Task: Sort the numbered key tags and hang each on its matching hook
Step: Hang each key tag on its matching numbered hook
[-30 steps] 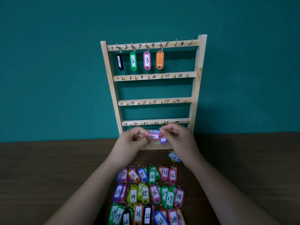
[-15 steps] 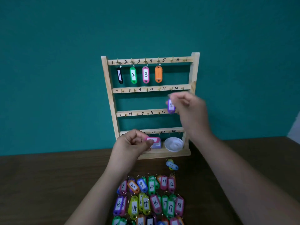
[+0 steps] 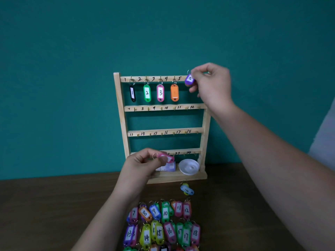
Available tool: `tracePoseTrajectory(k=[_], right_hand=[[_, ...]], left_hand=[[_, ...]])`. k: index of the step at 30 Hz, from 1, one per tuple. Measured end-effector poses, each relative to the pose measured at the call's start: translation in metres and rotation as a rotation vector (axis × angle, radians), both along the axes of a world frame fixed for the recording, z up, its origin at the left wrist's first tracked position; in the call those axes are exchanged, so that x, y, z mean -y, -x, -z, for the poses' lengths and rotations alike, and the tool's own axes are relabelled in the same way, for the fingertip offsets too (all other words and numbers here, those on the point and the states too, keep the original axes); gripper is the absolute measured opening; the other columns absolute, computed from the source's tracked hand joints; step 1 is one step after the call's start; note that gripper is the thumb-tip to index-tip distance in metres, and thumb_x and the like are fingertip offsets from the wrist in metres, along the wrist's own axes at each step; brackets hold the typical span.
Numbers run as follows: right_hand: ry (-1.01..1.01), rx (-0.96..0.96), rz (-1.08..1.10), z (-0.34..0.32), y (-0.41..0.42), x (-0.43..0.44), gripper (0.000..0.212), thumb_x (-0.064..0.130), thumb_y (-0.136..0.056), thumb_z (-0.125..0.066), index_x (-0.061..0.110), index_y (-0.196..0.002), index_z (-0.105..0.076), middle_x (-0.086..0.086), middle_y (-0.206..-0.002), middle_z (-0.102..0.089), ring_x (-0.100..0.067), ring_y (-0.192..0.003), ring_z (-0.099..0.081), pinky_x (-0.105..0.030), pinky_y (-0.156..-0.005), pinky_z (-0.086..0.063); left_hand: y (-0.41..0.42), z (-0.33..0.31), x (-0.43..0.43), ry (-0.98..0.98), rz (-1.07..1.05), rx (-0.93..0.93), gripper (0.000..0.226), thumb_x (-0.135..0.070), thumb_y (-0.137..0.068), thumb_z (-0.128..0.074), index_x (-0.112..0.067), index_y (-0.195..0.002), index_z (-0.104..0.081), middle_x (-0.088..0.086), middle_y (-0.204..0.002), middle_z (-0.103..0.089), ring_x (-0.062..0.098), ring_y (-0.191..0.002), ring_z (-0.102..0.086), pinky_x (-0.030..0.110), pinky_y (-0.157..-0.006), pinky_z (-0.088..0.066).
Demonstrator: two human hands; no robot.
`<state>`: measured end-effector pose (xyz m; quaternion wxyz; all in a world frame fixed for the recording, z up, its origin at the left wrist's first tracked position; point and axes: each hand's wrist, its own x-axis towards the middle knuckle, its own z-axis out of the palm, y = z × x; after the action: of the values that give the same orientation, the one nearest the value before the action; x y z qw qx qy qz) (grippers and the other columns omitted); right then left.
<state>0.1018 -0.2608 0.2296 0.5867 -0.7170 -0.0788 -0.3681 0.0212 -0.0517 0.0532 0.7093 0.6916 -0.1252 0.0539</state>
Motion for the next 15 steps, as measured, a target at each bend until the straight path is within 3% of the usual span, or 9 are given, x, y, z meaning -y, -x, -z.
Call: tracePoseTrajectory(k=[2,4,8,12,15], right_hand=[[0.014,-0.028,0.001,0.0,0.0,0.001,0.013,0.014,-0.098,-0.063,0.015,-0.09,-0.073,-0.002,-0.068,-0.078,-0.015,-0.049,-0.069,-0.019,-0.043,-0.043],[0.041,-0.067,0.002,0.002,-0.001,0.004,0.014,0.013,-0.098,-0.061,0.014,-0.09,-0.072,-0.003,-0.066,-0.077,-0.017,-0.049,-0.069,-0.02,-0.041,-0.042],[0.11,-0.084,0.007,0.005,-0.001,0.006,0.014,0.015,-0.098,-0.062,0.016,-0.088,-0.073,-0.003,-0.066,-0.077,-0.018,-0.049,-0.07,-0.02,-0.041,-0.043],[0.163,-0.046,0.015,0.013,0.002,0.009,0.013,0.017,-0.1,-0.06,0.017,-0.092,-0.071,-0.004,-0.065,-0.075,-0.02,-0.045,-0.067,-0.027,-0.044,-0.052],[0.175,0.013,0.034,0.032,0.014,0.009,0.006,0.014,-0.1,-0.059,0.019,-0.096,-0.062,-0.007,-0.064,-0.072,-0.018,-0.043,-0.064,-0.026,-0.044,-0.048]], left_hand=[[0.0,-0.001,0.0,0.03,0.009,-0.011,0.008,-0.02,-0.094,-0.077,-0.013,-0.098,-0.081,0.016,-0.1,-0.079,0.02,-0.087,-0.071,0.027,-0.068,-0.052],[0.001,-0.001,-0.001,0.054,0.002,-0.01,0.008,-0.015,-0.096,-0.075,-0.01,-0.1,-0.079,0.015,-0.097,-0.08,0.017,-0.08,-0.073,0.023,-0.062,-0.052],[0.002,0.0,-0.001,0.075,-0.034,0.013,0.009,-0.009,-0.096,-0.073,-0.013,-0.098,-0.081,0.004,-0.072,-0.068,0.006,-0.06,-0.057,0.015,-0.054,-0.048],[0.005,-0.003,0.0,0.025,-0.078,0.038,0.013,-0.023,-0.1,-0.071,-0.022,-0.101,-0.084,-0.007,-0.062,-0.052,0.003,-0.055,-0.043,0.011,-0.051,-0.044],[0.006,-0.005,-0.003,-0.039,-0.111,0.056,0.019,-0.038,-0.101,-0.069,-0.026,-0.103,-0.083,-0.004,-0.061,-0.041,0.012,-0.057,-0.033,0.017,-0.051,-0.032]])
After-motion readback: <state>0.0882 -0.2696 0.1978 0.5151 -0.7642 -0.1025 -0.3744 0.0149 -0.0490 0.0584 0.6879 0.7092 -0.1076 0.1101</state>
